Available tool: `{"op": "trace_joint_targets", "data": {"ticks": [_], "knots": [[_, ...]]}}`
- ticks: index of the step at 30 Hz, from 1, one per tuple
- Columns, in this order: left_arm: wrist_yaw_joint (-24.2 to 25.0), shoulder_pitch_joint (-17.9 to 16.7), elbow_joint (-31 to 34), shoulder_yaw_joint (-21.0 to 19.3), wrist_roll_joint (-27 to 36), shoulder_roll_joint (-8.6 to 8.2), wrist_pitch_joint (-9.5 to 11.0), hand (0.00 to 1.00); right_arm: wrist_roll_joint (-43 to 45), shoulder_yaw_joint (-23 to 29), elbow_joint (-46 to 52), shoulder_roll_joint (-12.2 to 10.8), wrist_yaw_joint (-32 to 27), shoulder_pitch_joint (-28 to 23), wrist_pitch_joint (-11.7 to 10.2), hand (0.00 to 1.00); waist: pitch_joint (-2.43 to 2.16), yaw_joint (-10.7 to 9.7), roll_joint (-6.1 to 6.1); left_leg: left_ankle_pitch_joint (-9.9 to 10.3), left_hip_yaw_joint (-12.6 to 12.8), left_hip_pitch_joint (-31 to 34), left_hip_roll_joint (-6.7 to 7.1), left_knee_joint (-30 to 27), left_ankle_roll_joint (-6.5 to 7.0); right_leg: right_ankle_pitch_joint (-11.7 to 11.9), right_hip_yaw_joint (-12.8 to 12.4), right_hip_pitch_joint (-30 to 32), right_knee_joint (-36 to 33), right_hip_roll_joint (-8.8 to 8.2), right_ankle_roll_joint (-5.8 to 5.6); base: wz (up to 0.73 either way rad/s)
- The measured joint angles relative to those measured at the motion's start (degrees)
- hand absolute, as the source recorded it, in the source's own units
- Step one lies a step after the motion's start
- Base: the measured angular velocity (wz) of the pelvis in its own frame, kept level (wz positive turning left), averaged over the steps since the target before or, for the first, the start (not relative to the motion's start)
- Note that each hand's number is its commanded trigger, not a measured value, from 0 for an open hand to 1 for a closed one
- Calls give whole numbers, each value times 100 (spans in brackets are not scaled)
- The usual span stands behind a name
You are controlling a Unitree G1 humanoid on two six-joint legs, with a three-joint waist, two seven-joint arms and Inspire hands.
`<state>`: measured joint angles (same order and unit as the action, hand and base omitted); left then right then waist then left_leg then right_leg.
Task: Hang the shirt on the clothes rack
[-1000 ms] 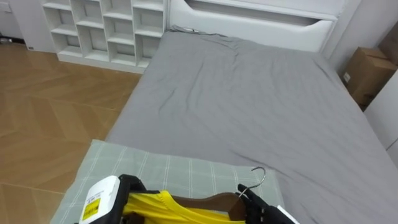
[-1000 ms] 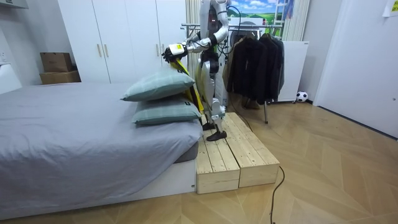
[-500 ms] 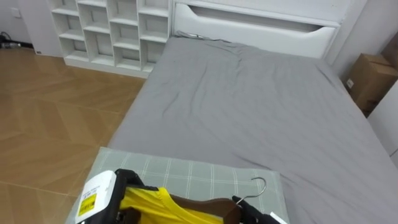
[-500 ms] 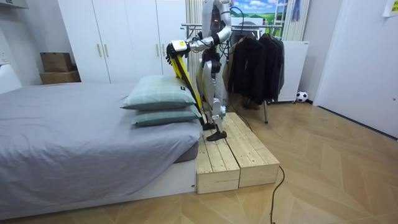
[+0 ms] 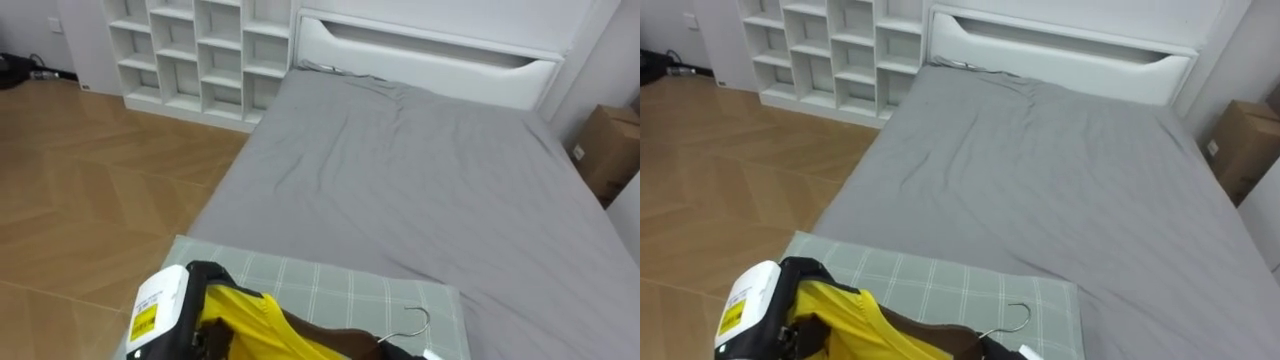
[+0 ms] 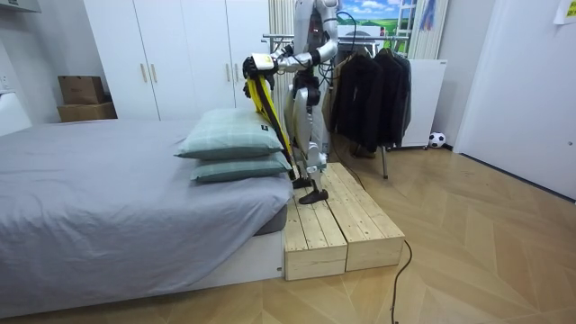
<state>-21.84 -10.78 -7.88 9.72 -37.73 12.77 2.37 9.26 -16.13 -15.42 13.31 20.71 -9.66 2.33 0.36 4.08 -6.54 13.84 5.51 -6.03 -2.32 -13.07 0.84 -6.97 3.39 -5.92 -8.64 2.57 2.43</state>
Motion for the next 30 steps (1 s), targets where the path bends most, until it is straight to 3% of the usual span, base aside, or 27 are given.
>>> {"op": "trace_joint_targets", "data": {"ticks": [10,20,30], "knots": [[15,3,0,-42,4,-69,-211,100,37,-30,-3,-170,-5,81,264,0,12,1,-13,27,-26,85,9,-78,12,-9,2,28,11,-7,5,1],[10,2,0,-35,2,-96,-233,100,-28,-5,-90,-264,-66,83,273,0,76,2,79,27,-30,42,5,-46,12,-9,10,-1,8,-4,5,0],[0,0,0,-28,6,-203,-233,100,-30,0,-224,-351,-122,90,274,0,66,-50,84,27,-5,39,5,-57,12,-9,-14,-2,4,-4,5,0]]}}
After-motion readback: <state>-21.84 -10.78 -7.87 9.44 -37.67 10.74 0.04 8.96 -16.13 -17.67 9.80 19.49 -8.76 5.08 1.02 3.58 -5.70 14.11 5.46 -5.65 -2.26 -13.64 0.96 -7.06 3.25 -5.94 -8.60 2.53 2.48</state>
